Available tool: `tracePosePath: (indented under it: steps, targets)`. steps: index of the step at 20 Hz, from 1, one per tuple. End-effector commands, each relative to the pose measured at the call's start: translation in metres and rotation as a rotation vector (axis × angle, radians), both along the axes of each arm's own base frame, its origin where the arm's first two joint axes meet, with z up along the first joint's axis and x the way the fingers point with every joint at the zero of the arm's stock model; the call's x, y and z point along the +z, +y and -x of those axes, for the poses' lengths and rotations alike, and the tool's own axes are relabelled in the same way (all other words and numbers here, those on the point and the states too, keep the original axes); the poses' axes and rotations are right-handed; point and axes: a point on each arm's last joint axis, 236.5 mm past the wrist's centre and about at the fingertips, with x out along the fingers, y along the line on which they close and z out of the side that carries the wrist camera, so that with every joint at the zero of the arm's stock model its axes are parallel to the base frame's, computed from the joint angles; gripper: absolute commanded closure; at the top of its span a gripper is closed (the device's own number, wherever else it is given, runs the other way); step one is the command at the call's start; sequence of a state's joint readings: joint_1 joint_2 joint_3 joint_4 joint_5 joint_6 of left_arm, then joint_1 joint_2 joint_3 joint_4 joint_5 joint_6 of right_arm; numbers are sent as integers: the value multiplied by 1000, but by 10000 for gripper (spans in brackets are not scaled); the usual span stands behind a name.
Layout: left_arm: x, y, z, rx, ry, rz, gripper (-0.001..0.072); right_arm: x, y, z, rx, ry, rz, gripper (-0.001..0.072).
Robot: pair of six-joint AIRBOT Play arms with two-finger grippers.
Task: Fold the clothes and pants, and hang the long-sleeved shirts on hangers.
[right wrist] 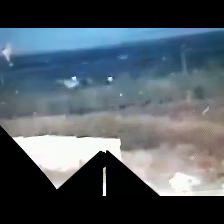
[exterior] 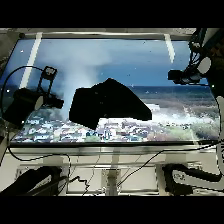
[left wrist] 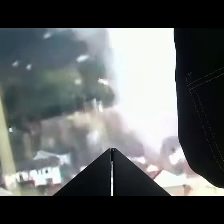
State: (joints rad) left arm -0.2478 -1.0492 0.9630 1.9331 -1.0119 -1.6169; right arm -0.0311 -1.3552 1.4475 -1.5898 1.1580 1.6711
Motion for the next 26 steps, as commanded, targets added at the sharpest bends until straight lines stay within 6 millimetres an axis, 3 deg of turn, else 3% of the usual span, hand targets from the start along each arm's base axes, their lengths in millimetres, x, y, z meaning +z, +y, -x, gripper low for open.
tracePosePath:
  steps: [1,16,19,22,26]
  targets:
    - [0,0,0,-1,0,-1,682,-1,0,0,0,1,0,693]
    - [-3,0,-1,-1,7,-1,682,-1,0,0,0,2,0,693]
    - [2,-13,-18,-9,-67,54,682,-1,0,0,0,2,0,693]
    - [-11,-24,-18,-1,-36,105,682,-1,1,0,1,1,-1,693]
    - [-12,-36,-59,104,-183,259,680,-1,1,1,0,4,-1,693]
